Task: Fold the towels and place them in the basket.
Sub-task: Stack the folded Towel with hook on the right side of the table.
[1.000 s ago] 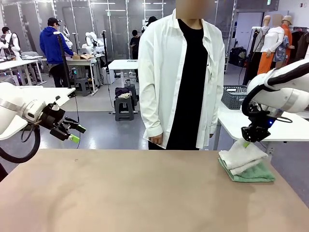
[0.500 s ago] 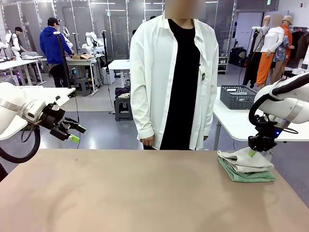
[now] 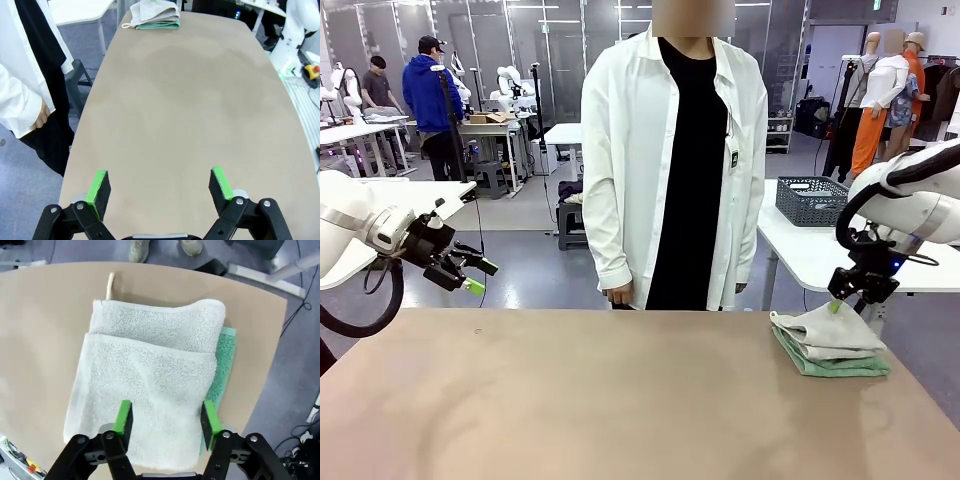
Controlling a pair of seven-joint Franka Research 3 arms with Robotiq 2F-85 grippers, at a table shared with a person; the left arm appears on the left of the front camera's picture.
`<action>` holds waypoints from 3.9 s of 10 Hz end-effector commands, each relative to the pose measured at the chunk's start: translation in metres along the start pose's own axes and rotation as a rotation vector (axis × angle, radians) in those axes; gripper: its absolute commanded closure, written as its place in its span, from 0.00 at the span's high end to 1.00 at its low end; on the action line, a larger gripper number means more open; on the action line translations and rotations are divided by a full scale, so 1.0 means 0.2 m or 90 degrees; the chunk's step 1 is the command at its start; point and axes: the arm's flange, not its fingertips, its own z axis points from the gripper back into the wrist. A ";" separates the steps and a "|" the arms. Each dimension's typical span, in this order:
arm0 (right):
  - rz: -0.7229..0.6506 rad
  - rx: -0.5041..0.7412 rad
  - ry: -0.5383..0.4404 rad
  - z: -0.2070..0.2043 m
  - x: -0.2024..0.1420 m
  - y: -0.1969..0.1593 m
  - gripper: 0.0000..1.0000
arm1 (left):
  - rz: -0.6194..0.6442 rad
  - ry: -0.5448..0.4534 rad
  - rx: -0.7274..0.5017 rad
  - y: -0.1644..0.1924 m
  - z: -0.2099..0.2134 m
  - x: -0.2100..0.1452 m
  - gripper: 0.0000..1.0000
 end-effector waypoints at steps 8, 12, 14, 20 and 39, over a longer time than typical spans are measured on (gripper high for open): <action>-0.036 -0.120 -0.186 1.47 -0.79 0.81 1.00 | -0.001 0.002 0.004 -0.01 0.00 0.01 1.00; -0.020 -0.145 -0.212 1.55 -0.94 0.95 1.00 | -0.001 0.002 0.004 -0.01 0.00 0.01 1.00; -0.007 -0.113 -0.206 1.67 -0.94 0.96 1.00 | -0.001 0.002 0.004 -0.01 0.00 0.01 1.00; -0.007 -0.113 -0.206 1.67 -0.94 0.96 1.00 | -0.001 0.002 0.004 -0.01 0.00 0.01 1.00; -0.007 -0.113 -0.206 1.67 -0.94 0.96 1.00 | -0.001 0.002 0.004 -0.01 0.00 0.01 1.00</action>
